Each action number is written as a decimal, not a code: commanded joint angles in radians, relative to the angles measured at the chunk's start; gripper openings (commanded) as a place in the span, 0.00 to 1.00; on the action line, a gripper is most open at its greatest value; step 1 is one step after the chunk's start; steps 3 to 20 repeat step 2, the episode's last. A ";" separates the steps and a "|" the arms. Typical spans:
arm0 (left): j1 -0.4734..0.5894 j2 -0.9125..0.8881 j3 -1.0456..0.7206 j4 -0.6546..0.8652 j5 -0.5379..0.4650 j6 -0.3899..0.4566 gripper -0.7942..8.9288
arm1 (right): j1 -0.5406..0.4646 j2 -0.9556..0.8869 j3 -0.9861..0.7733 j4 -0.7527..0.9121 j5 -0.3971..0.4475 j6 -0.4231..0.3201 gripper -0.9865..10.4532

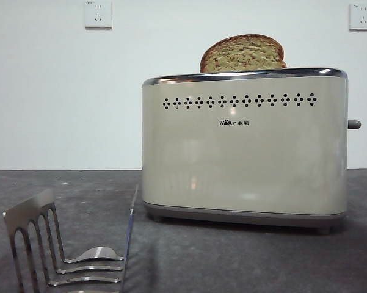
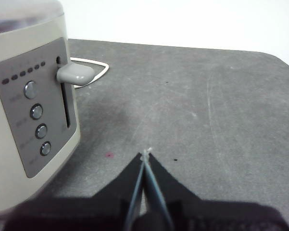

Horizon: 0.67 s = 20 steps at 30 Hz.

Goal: Pick up a slice of bread from the rack,put the bread on the toaster,press the button

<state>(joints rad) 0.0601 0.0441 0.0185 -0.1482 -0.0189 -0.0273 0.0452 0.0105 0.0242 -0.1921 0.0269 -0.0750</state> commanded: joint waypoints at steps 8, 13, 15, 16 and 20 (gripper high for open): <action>0.002 0.000 -0.011 0.006 0.000 0.002 0.08 | 0.000 -0.002 -0.010 0.006 0.003 0.002 0.09; 0.002 0.000 -0.011 0.006 0.000 0.002 0.08 | 0.000 -0.002 -0.010 0.006 0.003 0.002 0.09; 0.002 0.000 -0.011 0.006 0.000 0.002 0.08 | 0.000 -0.002 -0.010 0.006 0.003 0.002 0.09; 0.002 0.000 -0.011 0.006 0.000 0.002 0.08 | 0.000 -0.002 -0.010 0.006 0.003 0.002 0.09; 0.002 0.000 -0.011 0.006 0.000 0.002 0.08 | 0.000 -0.002 -0.010 0.006 0.003 0.002 0.09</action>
